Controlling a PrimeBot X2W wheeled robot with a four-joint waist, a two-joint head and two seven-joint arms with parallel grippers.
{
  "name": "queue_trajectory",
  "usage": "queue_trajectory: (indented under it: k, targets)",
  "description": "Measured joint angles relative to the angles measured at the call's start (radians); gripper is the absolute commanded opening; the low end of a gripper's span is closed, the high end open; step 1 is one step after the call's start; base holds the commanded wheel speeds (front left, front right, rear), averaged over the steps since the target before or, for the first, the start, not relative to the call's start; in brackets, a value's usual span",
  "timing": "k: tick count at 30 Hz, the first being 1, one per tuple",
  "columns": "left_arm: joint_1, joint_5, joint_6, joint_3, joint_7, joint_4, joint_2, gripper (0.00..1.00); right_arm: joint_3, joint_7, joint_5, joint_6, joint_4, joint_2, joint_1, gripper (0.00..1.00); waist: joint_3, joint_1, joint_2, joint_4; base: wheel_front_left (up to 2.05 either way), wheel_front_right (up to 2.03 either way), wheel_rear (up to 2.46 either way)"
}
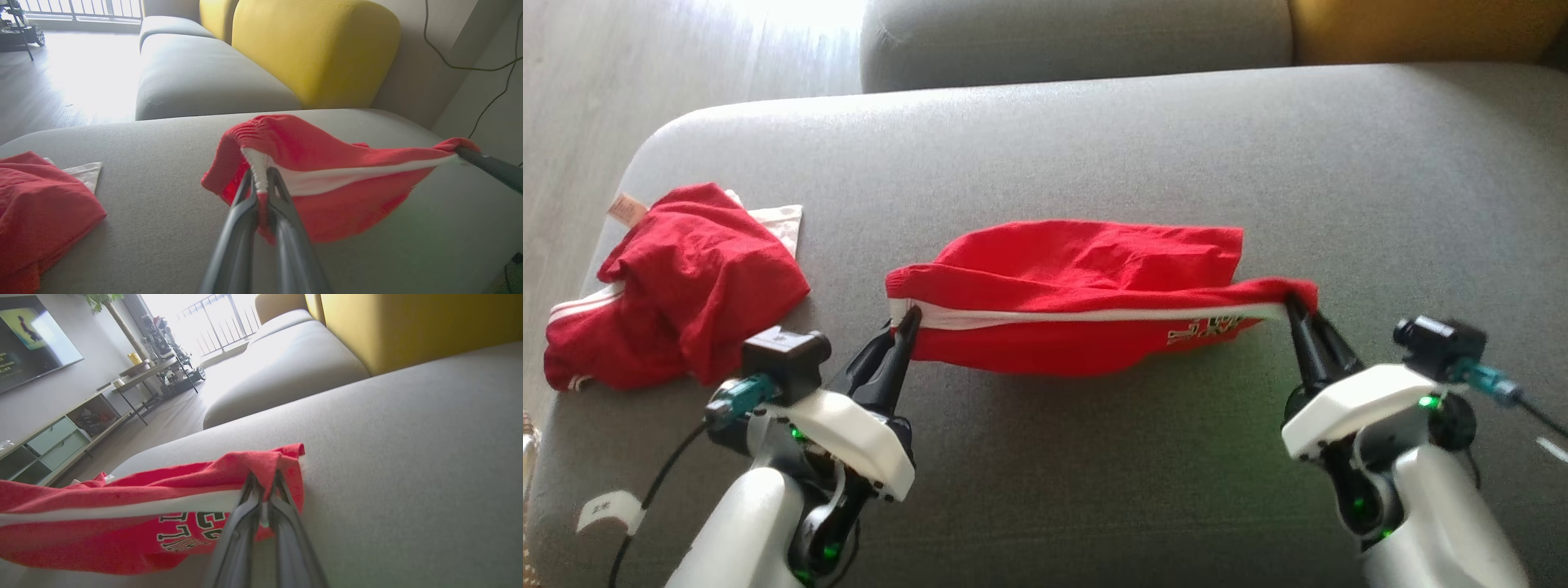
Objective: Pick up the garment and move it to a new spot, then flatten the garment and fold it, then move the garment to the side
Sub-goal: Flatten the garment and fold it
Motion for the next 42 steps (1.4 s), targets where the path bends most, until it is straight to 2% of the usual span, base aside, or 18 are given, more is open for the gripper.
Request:
queue_trajectory:
  k: [6,12,16,20,29,34,38,42]
  targets:
    - [0.010,-0.090,-0.009,0.032,0.058,-0.114,0.004,0.00,-0.027,0.087,-0.013,0.000,-0.159,0.000,-0.019,0.00,-0.031,0.0000,0.0000,-0.007,0.00,0.00,0.00]
    - [-0.044,-0.188,-0.008,0.073,0.137,-0.203,0.004,0.00,-0.071,0.153,0.010,0.000,-0.288,0.000,-0.111,0.00,-0.056,0.0000,0.0000,-0.013,0.00,0.00,0.00]
    - [-0.124,-0.246,-0.002,0.105,0.188,-0.237,0.000,0.00,-0.098,0.185,0.049,0.000,-0.330,0.000,-0.191,0.00,-0.070,0.0000,0.0000,-0.018,0.00,0.00,0.00]
    - [-0.186,-0.332,0.021,0.144,0.225,-0.261,-0.035,0.00,-0.119,0.198,0.086,0.000,-0.351,0.000,-0.250,0.00,-0.082,0.0000,0.0000,-0.024,0.00,0.00,0.00]
    - [-0.205,-0.407,0.065,0.189,0.270,-0.282,-0.063,0.00,-0.131,0.226,0.130,0.000,-0.336,-0.001,-0.277,0.00,-0.069,0.0000,0.0000,-0.036,0.00,0.00,0.00]
    - [-0.258,-0.418,0.100,0.188,0.319,-0.240,-0.063,0.00,-0.156,0.251,0.134,0.000,-0.248,0.000,-0.329,0.00,-0.017,0.0000,0.0000,-0.039,0.00,0.00,0.00]
    - [-0.430,-0.408,0.106,0.189,0.341,-0.142,-0.060,0.00,-0.165,0.259,0.124,0.000,-0.143,0.000,-0.511,0.00,0.073,0.0000,0.0000,-0.041,0.00,0.00,0.00]
    - [-0.686,-0.339,0.079,0.183,0.318,0.004,-0.048,0.00,-0.153,0.229,0.095,0.000,-0.001,-0.002,-0.777,0.00,0.188,0.0000,0.0000,-0.045,0.00,0.00,0.00]
